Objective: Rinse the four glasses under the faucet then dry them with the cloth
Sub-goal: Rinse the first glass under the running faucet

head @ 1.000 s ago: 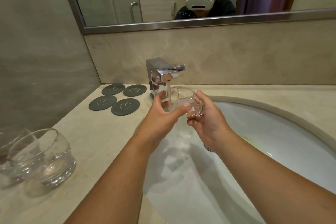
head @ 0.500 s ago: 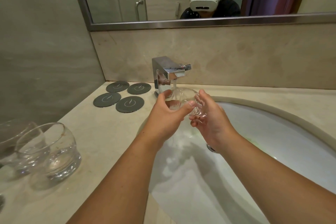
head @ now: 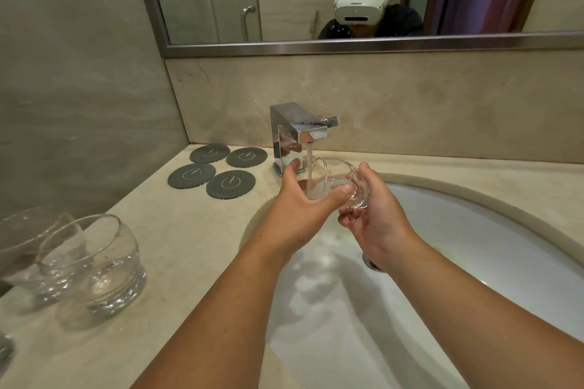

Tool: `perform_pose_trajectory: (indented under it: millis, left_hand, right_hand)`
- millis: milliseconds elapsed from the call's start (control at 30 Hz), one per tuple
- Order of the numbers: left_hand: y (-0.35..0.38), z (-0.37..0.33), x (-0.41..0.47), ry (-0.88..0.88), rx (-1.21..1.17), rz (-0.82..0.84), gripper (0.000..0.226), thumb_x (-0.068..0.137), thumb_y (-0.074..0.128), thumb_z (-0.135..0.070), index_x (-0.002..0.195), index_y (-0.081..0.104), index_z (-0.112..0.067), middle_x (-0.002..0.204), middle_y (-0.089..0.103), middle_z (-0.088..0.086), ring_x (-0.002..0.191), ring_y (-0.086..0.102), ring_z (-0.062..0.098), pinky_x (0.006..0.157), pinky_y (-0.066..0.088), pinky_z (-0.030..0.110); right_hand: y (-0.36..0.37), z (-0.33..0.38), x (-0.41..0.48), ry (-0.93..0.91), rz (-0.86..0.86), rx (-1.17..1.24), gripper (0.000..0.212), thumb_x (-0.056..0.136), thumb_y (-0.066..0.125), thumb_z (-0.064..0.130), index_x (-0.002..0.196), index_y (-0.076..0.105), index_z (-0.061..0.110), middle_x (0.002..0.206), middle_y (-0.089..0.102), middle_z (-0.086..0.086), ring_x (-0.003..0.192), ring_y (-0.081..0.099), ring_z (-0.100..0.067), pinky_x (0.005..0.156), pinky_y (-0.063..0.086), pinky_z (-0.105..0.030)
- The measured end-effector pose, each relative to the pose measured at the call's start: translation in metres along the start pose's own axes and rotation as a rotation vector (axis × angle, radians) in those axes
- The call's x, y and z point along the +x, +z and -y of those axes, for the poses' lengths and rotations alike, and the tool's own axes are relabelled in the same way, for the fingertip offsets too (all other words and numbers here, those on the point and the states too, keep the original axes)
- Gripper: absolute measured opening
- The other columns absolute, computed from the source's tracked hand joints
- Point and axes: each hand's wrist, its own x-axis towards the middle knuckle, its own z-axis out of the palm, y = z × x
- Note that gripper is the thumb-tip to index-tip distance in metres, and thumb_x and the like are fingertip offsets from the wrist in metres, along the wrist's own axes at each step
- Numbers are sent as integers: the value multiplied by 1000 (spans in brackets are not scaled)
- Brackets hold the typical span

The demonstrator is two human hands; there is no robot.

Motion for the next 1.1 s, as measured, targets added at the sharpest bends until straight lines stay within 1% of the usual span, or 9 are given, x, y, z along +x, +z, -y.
perform_pose_trajectory:
  millis: [100,233,333,400,567,767,900,1033,1100]
  left_hand:
    - [-1,-1,-1,-10,12,-32,129,57,84,-85,162,22,-43,135,69,-11,120,71,14,106,57,45]
    - [0,0,1,-17,-12,-59,109,77,86,-64,162,28,-29,121,74,-8,99,78,15,92,64,40]
    - [0,-1,3,-17,-31,-86,123,60,84,-73,162,30,-29,129,70,-4,104,77,17,95,63,40]
    - [-2,-1,4,-11,-45,-95,129,52,85,-74,161,31,-32,137,66,-5,117,72,17,103,59,43]
    - [-2,0,3,26,-41,-62,114,60,89,-61,157,35,-36,140,58,-16,128,64,10,111,53,44]
    - [0,3,5,-6,-45,-2,101,62,88,-53,147,36,-44,132,61,-17,125,65,8,113,52,45]
    - [1,1,2,-45,-62,36,122,63,87,-71,162,22,-41,128,67,-17,121,70,11,111,54,43]
    - [0,-1,1,-46,-104,-16,112,68,86,-62,159,32,-27,132,68,-6,117,71,13,93,63,34]
    - [-1,0,2,-31,-117,-39,107,66,89,-57,155,37,-30,135,67,-6,122,69,11,99,62,37]
  right_hand:
    - [1,1,-4,-4,9,-9,45,100,66,50,120,72,11,104,69,-7,49,50,-13,43,39,-26]
    - [2,2,-7,-17,36,-46,42,100,66,50,113,74,11,86,67,-5,51,52,-14,45,40,-28]
    - [4,2,-8,-22,57,-54,42,101,65,51,113,71,11,84,66,-4,51,51,-15,46,41,-28]
    - [5,3,-10,-13,63,-59,45,102,61,54,115,70,11,85,69,-5,53,52,-16,48,41,-28]
    - [3,2,-7,52,14,-78,66,95,59,72,131,69,17,92,74,-2,53,55,-15,47,41,-29]
    - [4,3,-9,19,23,-34,42,102,62,52,110,71,12,73,66,-2,47,48,-11,47,35,-27]
    - [3,2,-8,-62,16,-84,37,102,63,45,109,71,10,80,64,-6,50,50,-15,44,38,-29]
    - [5,2,-11,-109,31,-121,29,104,62,40,101,70,12,74,63,-4,50,50,-16,45,38,-29]
    - [6,2,-11,-99,45,-123,30,104,61,42,103,70,13,76,64,-5,51,51,-16,46,39,-29]
